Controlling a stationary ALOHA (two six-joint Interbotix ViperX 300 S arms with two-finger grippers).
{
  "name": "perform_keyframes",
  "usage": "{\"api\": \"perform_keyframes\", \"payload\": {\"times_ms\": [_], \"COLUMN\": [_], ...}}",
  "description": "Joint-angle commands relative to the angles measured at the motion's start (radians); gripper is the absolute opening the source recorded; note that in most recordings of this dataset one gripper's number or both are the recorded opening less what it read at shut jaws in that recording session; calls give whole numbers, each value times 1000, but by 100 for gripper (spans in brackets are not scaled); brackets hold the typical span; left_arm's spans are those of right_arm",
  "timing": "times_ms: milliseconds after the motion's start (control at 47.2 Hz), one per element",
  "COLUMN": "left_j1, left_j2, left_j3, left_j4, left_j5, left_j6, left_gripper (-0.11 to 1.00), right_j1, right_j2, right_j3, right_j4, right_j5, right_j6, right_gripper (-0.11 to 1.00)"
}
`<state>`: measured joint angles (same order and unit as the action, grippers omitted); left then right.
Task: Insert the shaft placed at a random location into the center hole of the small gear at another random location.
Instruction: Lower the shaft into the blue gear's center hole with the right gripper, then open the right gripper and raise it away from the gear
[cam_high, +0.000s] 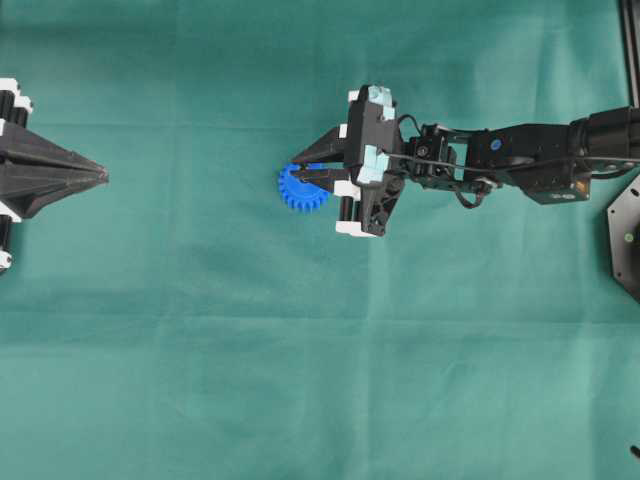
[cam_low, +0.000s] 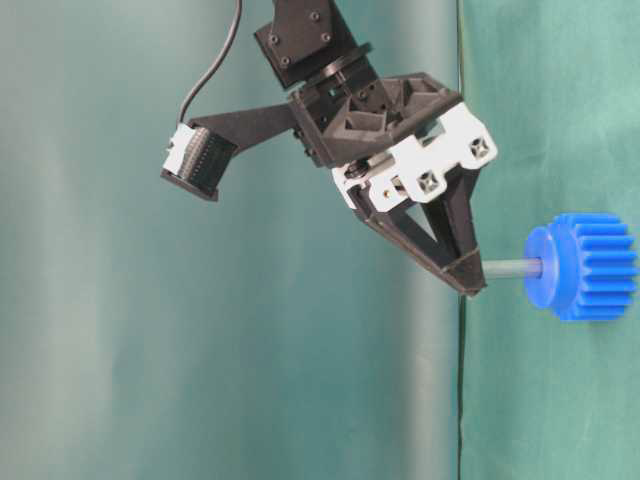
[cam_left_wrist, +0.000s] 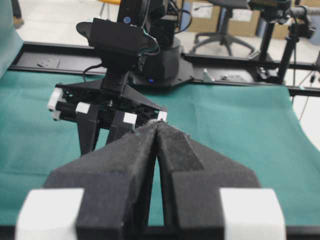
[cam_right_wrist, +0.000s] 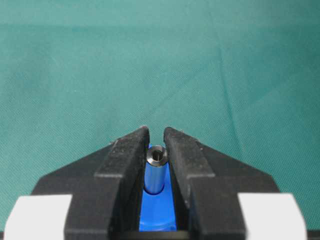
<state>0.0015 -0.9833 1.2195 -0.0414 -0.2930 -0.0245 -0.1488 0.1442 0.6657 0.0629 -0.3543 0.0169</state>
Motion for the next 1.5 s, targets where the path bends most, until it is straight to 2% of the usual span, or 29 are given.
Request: {"api": "perform_keyframes", "payload": {"times_ms": [0,635,1291,1354,1481], "left_j1": [0,0,0,0,0], "left_j2": [5,5,3,5,3], "left_j3": [-9,-9,-9,-9,-9], "left_j4": [-2,-2,-2,-2,0], "left_j5": [-5,-5,-5,-5,-5], "left_j6": [-2,-3,-3,-3,-3], "left_gripper": [0,0,0,0,0], "right_j1": [2,2,2,2,2], "right_j2": [-11,58,74,74,74], "right_j3": [-9,-9,-9,-9,-9], "right_j4": [3,11,9,11,9], "right_j5": [-11,-38,-41,-41,-41], "right_j6": [2,2,0,0,2], "right_gripper": [27,27,28,37,76]}}
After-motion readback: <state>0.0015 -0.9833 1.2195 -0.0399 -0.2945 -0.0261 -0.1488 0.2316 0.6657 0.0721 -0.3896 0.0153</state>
